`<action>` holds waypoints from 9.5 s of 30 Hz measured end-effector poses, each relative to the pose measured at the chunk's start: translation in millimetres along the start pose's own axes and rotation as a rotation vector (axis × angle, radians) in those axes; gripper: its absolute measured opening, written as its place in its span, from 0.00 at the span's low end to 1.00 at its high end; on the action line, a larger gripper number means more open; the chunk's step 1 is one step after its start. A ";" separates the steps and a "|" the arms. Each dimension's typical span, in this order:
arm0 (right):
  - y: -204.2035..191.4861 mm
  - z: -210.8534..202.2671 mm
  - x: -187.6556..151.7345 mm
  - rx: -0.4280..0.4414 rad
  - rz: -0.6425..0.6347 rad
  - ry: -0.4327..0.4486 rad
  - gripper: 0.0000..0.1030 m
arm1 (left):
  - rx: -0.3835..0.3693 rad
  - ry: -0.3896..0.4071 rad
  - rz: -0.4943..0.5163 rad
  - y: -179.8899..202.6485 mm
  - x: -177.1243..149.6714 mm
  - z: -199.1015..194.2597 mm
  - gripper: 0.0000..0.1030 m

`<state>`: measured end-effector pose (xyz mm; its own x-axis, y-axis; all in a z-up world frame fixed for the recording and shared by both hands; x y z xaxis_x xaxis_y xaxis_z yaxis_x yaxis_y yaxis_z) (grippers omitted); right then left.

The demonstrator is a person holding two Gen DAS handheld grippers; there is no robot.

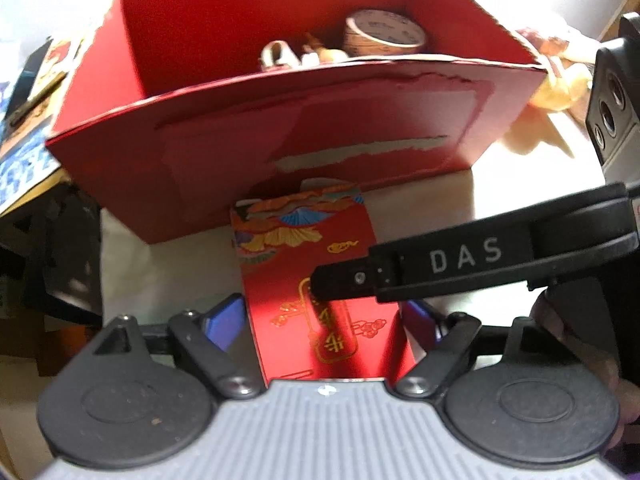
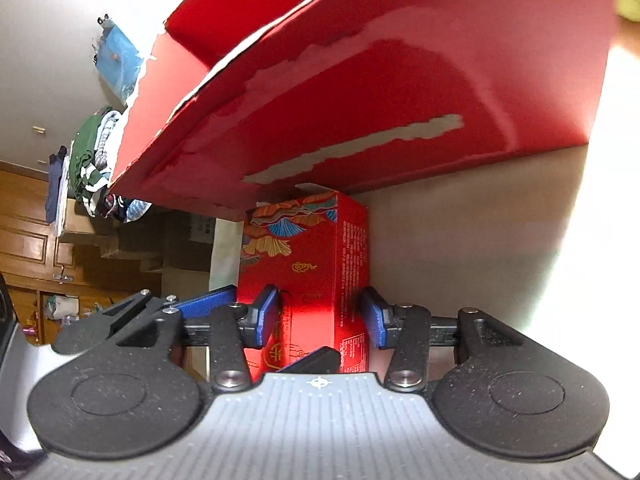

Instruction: Organize objects

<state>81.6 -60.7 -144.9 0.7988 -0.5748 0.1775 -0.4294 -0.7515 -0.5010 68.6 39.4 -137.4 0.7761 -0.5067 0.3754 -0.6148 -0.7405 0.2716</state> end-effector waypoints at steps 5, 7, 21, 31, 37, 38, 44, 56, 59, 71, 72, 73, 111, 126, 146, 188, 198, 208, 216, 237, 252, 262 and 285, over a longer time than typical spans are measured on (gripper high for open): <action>17.4 -21.6 -3.9 -0.023 0.033 0.019 0.47 | -0.048 -0.023 0.097 32.2 5.9 -1.1 0.82; 29.0 -31.2 -6.4 -0.030 0.069 0.030 0.48 | -0.068 -0.031 0.156 50.1 8.8 0.4 0.82; 104.2 -125.7 -24.1 -0.130 0.214 0.220 0.48 | -0.223 0.031 0.532 177.5 38.3 -1.2 0.82; 118.0 -184.4 -3.3 -0.115 0.218 0.400 0.46 | -0.245 0.175 0.592 211.4 72.7 -26.0 0.81; 90.5 -211.5 23.0 -0.069 0.134 0.499 0.46 | -0.247 0.294 0.552 201.7 97.3 -67.4 0.81; 84.6 -215.2 29.5 -0.056 0.119 0.510 0.46 | -0.240 0.317 0.547 199.1 100.6 -74.7 0.81; 42.7 -218.8 69.0 0.017 0.000 0.549 0.46 | -0.166 0.427 0.492 169.0 123.9 -113.2 0.81; -44.8 -144.7 139.3 0.140 -0.118 0.431 0.46 | 0.018 0.471 0.258 55.4 152.3 -127.5 0.81; -58.1 -115.5 145.3 0.142 -0.126 0.364 0.46 | 0.051 0.437 0.202 24.6 150.0 -117.0 0.81; -61.1 -23.0 154.6 0.092 -0.101 0.090 0.47 | 0.103 0.250 0.060 -42.7 136.8 -45.5 0.81; -59.7 -18.6 155.6 0.084 -0.097 0.077 0.47 | 0.103 0.238 0.053 -45.2 136.6 -40.0 0.81; -57.9 -14.5 157.0 0.075 -0.099 0.067 0.47 | 0.103 0.225 0.048 -45.4 136.0 -36.3 0.81; -34.6 17.9 166.9 0.053 0.044 0.017 0.40 | 0.242 0.094 0.007 -75.7 141.3 11.4 0.88; -38.0 -0.2 167.4 -0.073 -0.019 0.149 0.40 | 0.255 0.113 -0.034 -74.0 141.4 5.5 0.89; -20.7 -60.0 144.8 -0.354 -0.099 0.401 0.49 | 0.263 0.180 -0.077 -55.5 129.0 -27.3 0.90; -39.7 -111.9 80.1 -0.424 -0.152 0.577 0.50 | 0.292 0.239 -0.136 -28.3 79.9 -74.0 0.99; -36.4 -109.9 59.7 -0.395 -0.136 0.550 0.50 | 0.295 0.188 -0.158 -27.8 57.6 -63.7 0.99; -33.0 -101.2 42.9 -0.419 -0.166 0.546 0.54 | 0.306 0.100 -0.178 -29.3 35.2 -38.9 0.99; -20.6 -89.9 31.1 -0.417 -0.154 0.480 0.54 | 0.322 0.060 -0.203 -37.3 27.2 -29.9 0.99; -12.3 -73.2 27.4 -0.427 -0.121 0.403 0.54 | 0.325 0.019 -0.202 -39.7 23.0 -16.8 0.99; -25.1 -88.2 33.3 -0.412 -0.138 0.438 0.54 | 0.286 0.045 -0.199 -36.7 34.1 -38.2 0.98; -37.6 -118.6 40.4 -0.378 -0.130 0.508 0.55 | 0.264 0.117 -0.145 -27.9 60.1 -71.4 0.99; -48.8 -126.6 84.0 -0.439 -0.109 0.607 0.55 | 0.344 0.186 -0.116 -49.8 106.9 -78.0 0.99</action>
<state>116.3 -113.4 1.7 0.5288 -0.4714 0.7058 -0.5908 -0.8015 -0.0926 171.2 56.6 -41.7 0.7798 -0.3456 0.5220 -0.4171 -0.9086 0.0216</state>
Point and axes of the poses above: each gripper's, at about its wrist camera, not at the fingertips, and z roughly the way its jaws point, y to its right, x to its top, the point moved 7 cm from there along z, roughly the way its jaws point, and after that the axes turned 11 degrees about -x, right-handed, at the moved point
